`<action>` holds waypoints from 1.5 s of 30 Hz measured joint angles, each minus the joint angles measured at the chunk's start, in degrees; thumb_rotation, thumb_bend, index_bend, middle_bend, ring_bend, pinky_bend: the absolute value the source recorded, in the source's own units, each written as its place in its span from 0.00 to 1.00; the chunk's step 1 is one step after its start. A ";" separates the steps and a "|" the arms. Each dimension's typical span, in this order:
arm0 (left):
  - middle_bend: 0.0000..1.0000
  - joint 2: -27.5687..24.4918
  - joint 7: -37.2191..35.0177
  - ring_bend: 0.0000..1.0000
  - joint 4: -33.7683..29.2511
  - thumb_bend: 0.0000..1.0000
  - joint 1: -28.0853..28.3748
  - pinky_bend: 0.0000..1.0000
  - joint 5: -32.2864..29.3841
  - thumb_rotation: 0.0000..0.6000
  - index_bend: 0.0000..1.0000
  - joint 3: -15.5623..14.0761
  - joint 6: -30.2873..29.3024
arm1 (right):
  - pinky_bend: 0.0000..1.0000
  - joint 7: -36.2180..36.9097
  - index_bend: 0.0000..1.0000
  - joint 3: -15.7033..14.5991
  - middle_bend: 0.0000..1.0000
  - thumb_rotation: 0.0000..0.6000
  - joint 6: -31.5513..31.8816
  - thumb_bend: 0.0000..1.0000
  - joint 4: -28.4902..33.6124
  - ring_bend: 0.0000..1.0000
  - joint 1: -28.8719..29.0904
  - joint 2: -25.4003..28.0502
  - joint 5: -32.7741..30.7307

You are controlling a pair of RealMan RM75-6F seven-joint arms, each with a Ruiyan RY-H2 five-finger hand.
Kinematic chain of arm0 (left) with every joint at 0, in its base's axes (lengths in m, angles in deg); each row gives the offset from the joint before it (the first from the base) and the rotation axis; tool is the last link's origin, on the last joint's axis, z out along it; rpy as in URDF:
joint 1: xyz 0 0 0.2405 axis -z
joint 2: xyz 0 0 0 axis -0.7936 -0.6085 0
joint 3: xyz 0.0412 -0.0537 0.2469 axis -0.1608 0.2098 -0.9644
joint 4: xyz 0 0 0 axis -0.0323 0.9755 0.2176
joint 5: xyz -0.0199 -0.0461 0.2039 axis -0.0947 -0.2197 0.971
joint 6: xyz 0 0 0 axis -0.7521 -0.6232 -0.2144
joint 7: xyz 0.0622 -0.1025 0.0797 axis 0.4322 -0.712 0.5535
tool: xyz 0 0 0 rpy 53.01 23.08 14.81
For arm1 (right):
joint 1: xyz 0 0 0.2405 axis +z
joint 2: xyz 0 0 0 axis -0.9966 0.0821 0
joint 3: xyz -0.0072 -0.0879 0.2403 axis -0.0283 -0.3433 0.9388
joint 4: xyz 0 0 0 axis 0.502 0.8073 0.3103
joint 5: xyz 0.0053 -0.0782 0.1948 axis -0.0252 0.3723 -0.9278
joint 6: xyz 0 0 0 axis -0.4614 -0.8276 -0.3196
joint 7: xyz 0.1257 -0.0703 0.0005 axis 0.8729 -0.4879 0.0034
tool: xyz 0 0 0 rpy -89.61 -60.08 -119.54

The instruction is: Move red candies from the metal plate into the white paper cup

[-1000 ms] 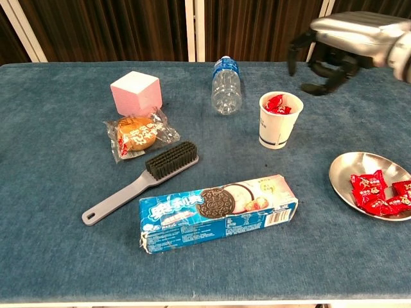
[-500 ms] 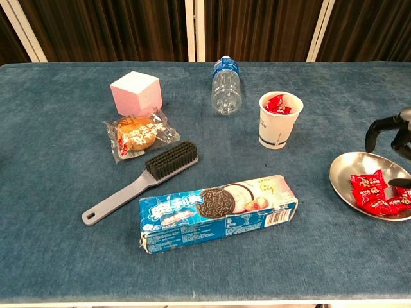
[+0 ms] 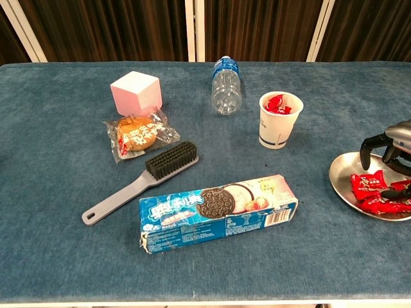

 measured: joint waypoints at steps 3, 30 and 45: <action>0.10 -0.09 -0.02 0.00 -0.05 0.00 -0.03 0.00 -0.07 1.00 0.05 0.03 -0.01 | 1.00 0.50 0.52 0.24 0.91 1.00 -0.44 0.38 -0.71 1.00 0.01 -0.45 0.01; 0.10 0.11 -0.35 0.00 0.24 0.00 -0.31 0.00 -0.36 1.00 0.05 0.02 -0.17 | 1.00 2.47 0.61 1.79 0.91 1.00 -2.50 0.57 -3.33 1.00 0.91 -2.31 1.15; 0.10 -0.12 -0.18 0.00 -0.14 0.00 -0.03 0.00 0.32 1.00 0.06 0.18 -0.49 | 1.00 4.48 0.61 11.98 0.91 1.00 0.56 0.57 6.55 1.00 5.81 4.11 0.38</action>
